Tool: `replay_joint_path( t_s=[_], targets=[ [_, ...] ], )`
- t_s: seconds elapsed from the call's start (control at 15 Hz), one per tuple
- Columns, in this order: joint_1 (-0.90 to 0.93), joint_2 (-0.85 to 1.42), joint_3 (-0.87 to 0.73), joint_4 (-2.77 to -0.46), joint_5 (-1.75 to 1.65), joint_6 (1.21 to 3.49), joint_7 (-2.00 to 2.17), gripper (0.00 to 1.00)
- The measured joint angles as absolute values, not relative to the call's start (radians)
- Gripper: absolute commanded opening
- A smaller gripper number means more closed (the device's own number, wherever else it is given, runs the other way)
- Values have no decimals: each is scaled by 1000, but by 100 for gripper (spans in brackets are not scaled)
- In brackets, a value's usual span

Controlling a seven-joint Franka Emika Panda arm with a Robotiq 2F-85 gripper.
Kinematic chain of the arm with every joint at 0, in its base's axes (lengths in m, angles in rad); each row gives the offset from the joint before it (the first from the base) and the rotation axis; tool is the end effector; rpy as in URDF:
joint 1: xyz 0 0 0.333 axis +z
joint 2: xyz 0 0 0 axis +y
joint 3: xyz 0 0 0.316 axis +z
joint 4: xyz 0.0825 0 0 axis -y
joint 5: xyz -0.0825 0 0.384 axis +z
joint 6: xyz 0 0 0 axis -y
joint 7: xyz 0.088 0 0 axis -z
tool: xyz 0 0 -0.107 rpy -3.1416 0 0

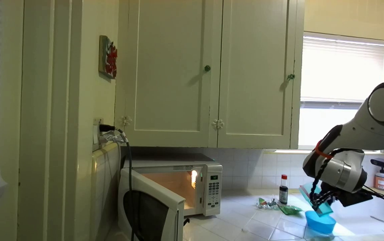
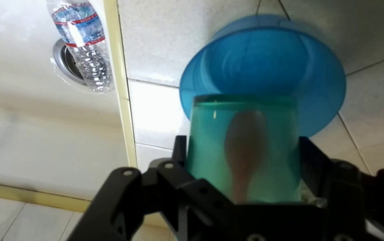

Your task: Remove the cup from the blue bowl then put the blue bowl in the microwave.

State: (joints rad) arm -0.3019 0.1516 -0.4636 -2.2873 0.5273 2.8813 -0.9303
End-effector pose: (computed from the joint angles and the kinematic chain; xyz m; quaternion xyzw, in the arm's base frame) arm 0.3857 -0.4067 0.3399 0.9593 -0.1418 0.2184 0.1097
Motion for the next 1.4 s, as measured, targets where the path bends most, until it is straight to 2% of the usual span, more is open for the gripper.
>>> replay_joint_path(
  t_s=[0.33,0.67,1.0,1.07,1.33,1.4],
  targets=[
    [-280,-55,-416,-2379,576,2874,-940,54],
    [-167,-188,-331,-2474,689,2895,-995,54],
    [12,-164,-312,-2494,984,3151,-1104,54],
    [56,-161,-319,-2485,1054,3210,-1140,79],
    [109,-143,-332,-2467,1108,3277,-1155,79],
    [109,-138,-337,-2465,1108,3277,-1155,54]
  ],
)
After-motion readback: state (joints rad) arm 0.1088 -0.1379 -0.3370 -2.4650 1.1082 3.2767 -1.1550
